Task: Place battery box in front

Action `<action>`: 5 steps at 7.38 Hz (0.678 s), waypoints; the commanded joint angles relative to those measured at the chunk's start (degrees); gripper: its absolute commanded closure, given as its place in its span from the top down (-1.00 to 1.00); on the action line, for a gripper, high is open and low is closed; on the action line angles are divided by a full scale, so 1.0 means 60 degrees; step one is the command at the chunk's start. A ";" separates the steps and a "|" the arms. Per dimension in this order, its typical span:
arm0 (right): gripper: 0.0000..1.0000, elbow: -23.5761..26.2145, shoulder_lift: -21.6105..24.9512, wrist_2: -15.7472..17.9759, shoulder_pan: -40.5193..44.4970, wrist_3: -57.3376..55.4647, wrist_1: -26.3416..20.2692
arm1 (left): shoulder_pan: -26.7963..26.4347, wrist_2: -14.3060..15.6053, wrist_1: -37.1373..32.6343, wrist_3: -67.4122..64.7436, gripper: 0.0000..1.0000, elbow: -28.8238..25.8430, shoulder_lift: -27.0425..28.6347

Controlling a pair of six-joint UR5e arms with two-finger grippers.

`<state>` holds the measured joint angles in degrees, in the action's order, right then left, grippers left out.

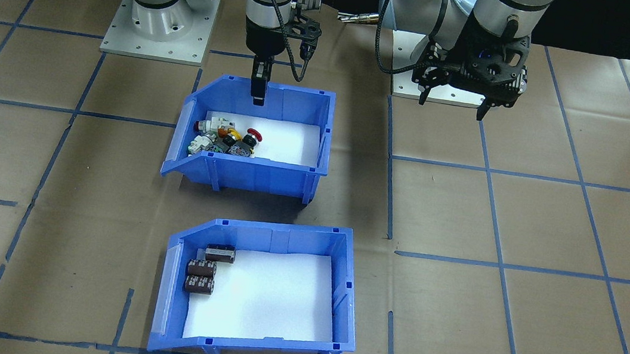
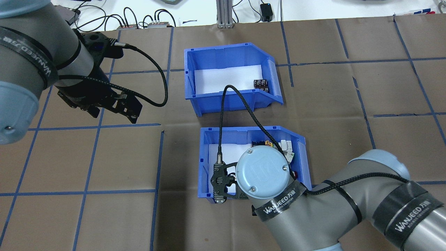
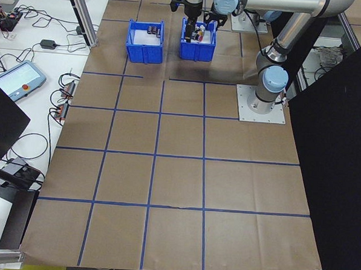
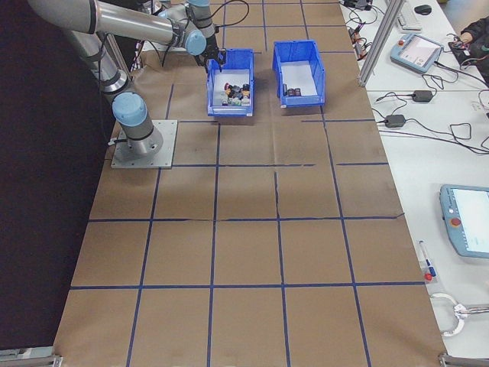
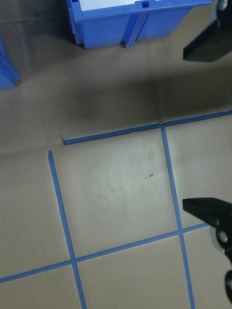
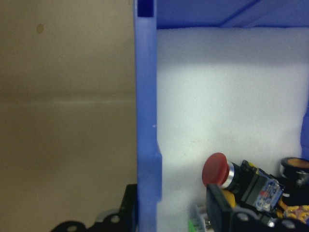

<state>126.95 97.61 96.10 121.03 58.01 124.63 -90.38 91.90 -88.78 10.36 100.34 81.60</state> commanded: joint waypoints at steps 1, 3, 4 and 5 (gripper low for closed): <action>1.00 -0.0165 0.0632 0.0213 -0.0088 -0.0001 -0.0596 | 0.0005 -0.0009 0.0015 -0.0027 0.99 0.0019 0.0125; 1.00 -0.1477 0.1074 0.0199 -0.0831 -0.0030 -0.2671 | 0.0005 -0.0009 0.0016 -0.0041 0.99 0.0005 0.0287; 1.00 -0.2195 0.1075 -0.0149 -0.1822 -0.0030 -0.3508 | 0.0005 -0.0009 0.0016 -0.0041 0.99 0.0005 0.0287; 1.00 -0.2695 0.1075 -0.0994 -0.2861 -0.0059 -0.4082 | -0.0010 0.0006 0.0016 -0.0041 0.99 0.0005 0.0273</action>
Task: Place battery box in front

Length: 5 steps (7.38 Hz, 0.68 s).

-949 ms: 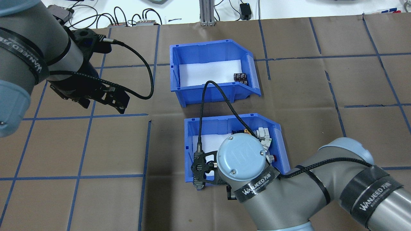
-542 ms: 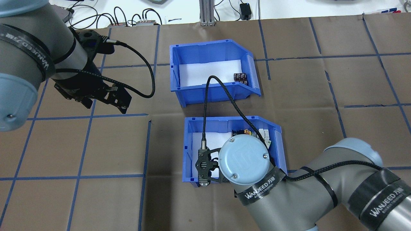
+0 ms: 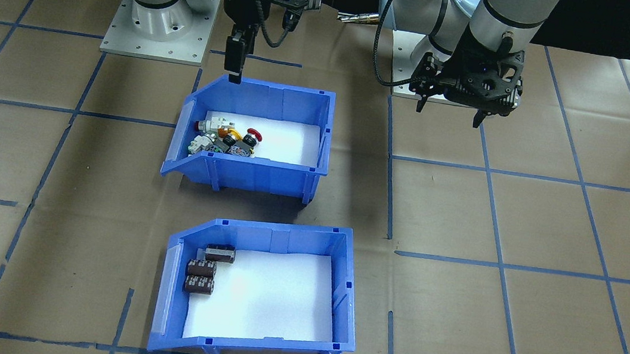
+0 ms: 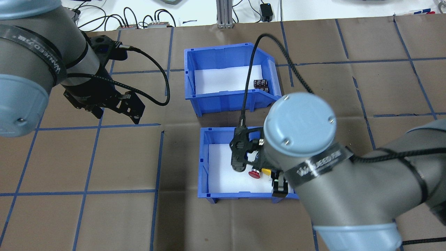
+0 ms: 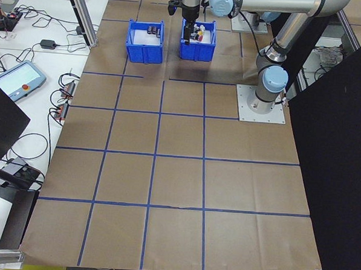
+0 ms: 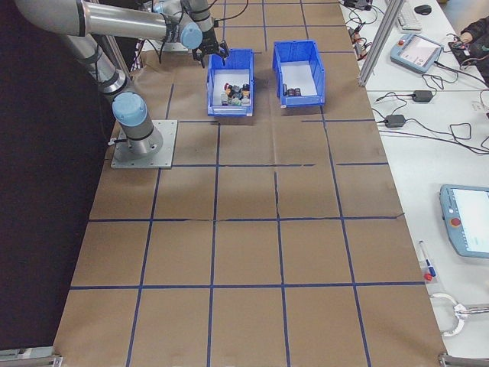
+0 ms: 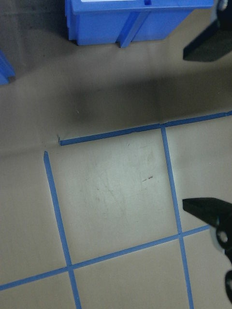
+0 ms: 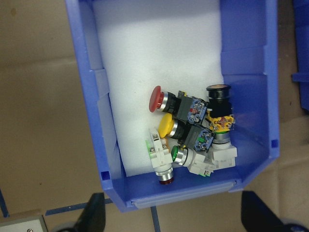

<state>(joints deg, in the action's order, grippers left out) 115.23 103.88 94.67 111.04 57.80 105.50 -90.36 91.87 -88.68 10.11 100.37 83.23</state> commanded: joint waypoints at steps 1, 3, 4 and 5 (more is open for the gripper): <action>1.00 -0.1081 0.0030 -0.1170 -0.2368 -0.0663 -0.1102 | -0.0013 0.0011 0.0000 0.0014 0.99 -0.0001 -0.0015; 1.00 -0.1623 -0.0130 -0.1394 -0.3606 -0.3889 -0.1017 | -0.0013 0.0026 -0.0015 0.0014 0.99 0.0014 -0.0044; 1.00 -0.2148 -0.0625 -0.1264 -0.3610 -0.5574 -0.1002 | 0.0016 0.0026 0.0087 0.0014 0.99 0.0014 0.0014; 1.00 -0.3111 -0.1398 -0.1190 -0.3610 -0.6896 -0.1103 | 0.0017 0.0041 0.0088 0.0014 0.99 0.0029 -0.0087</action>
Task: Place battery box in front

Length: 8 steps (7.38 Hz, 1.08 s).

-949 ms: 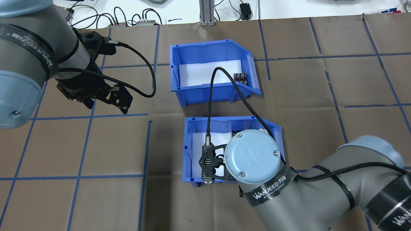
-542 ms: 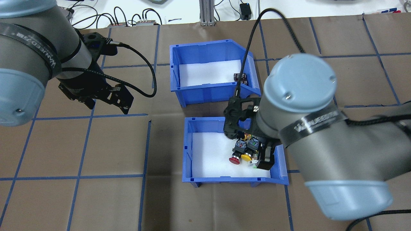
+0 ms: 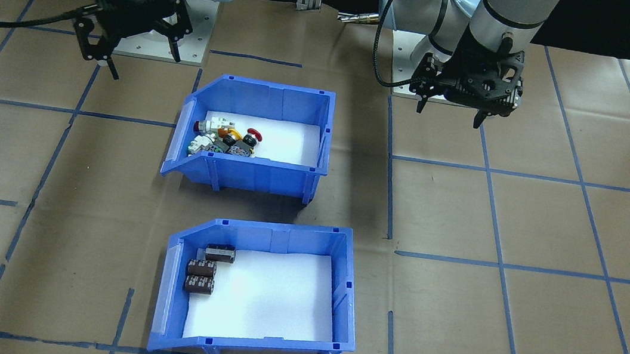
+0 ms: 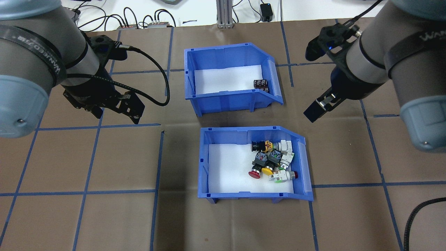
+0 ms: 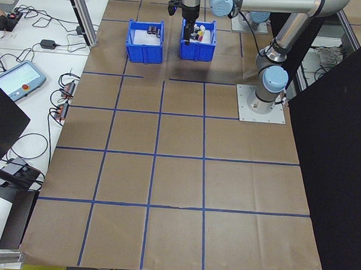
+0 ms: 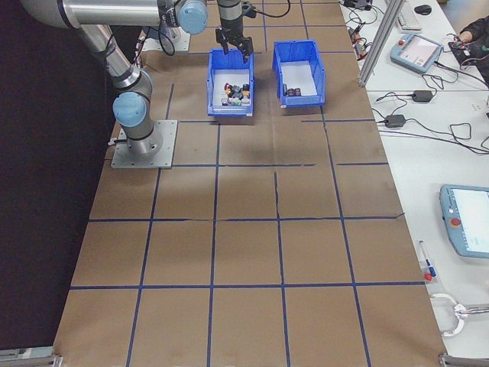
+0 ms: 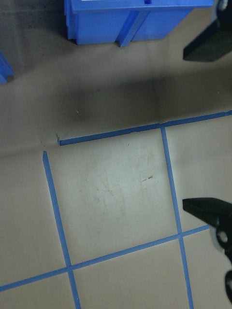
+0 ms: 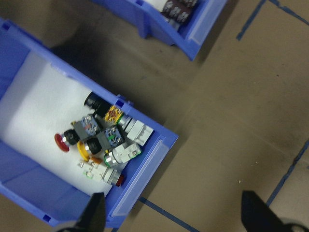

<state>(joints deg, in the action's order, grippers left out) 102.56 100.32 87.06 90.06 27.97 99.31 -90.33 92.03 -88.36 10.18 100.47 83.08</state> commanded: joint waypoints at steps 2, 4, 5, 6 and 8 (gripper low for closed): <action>1.00 -0.2643 -0.2067 0.0619 -0.0112 -0.4110 -0.1049 | 0.0011 0.0028 0.0033 0.0002 0.99 0.0012 0.0011; 1.00 -0.2447 -0.2204 0.0798 -0.0112 -0.4979 -0.1082 | 0.0011 -0.0001 0.0034 0.0002 0.99 -0.0002 -0.0018; 1.00 -0.1981 -0.2074 0.0667 -0.0112 -0.5594 -0.1054 | 0.0011 -0.0001 0.0048 0.0002 0.99 -0.0002 -0.0033; 1.00 -0.1643 -0.1913 0.0666 -0.0127 -0.5614 -0.0908 | 0.0011 -0.0001 0.0048 0.0002 0.99 0.0012 -0.0033; 1.00 -0.1712 -0.1896 0.0740 -0.0127 -0.5527 -0.0878 | 0.0011 0.0013 0.0048 0.0002 0.99 0.0012 -0.0019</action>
